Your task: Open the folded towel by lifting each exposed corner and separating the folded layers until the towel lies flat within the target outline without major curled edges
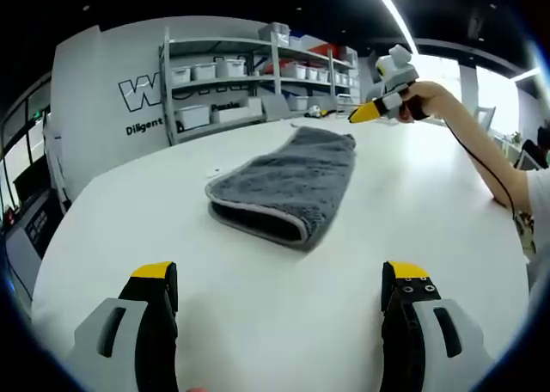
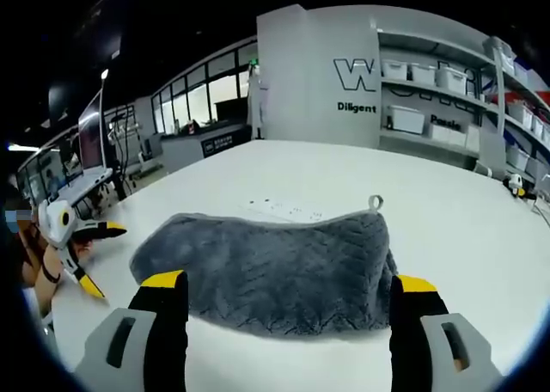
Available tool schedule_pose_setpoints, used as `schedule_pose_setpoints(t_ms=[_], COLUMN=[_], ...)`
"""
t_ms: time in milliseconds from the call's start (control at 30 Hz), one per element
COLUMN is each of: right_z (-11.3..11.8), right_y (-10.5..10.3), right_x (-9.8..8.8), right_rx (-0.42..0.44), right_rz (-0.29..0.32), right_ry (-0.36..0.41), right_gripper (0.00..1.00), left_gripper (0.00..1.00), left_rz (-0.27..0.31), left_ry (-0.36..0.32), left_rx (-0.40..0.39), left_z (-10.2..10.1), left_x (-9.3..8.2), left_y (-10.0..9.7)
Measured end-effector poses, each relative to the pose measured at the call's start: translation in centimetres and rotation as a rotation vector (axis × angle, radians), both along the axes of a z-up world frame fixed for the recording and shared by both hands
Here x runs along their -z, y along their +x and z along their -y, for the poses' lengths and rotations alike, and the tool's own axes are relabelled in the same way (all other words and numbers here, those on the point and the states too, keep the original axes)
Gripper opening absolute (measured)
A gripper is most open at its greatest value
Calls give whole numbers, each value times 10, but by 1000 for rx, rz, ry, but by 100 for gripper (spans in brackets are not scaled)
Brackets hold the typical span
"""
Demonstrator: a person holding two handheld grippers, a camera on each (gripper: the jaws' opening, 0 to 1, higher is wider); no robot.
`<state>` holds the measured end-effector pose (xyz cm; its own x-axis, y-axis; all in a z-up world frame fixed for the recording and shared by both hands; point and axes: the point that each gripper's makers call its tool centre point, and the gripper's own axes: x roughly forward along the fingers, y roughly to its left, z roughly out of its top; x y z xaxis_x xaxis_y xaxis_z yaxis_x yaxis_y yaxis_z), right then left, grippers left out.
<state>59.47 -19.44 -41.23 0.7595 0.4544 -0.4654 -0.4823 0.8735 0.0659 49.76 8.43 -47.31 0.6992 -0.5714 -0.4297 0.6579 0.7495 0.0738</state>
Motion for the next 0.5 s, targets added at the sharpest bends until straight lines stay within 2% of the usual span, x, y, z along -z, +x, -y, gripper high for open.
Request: schedule_pose_setpoints(t_ms=[367,500], right_z=[8,13], right_y=[6,7], right_x=[3,-5], right_rx=[-7,-12], right_rz=[-13,9], right_ry=[39,67], right_gripper=[97,96], left_gripper=[97,97], left_rz=[8,24], left_ry=[-5,-13], left_rx=[0,12], left_z=[0,3], left_x=[-3,-8], left_y=[-2,-4])
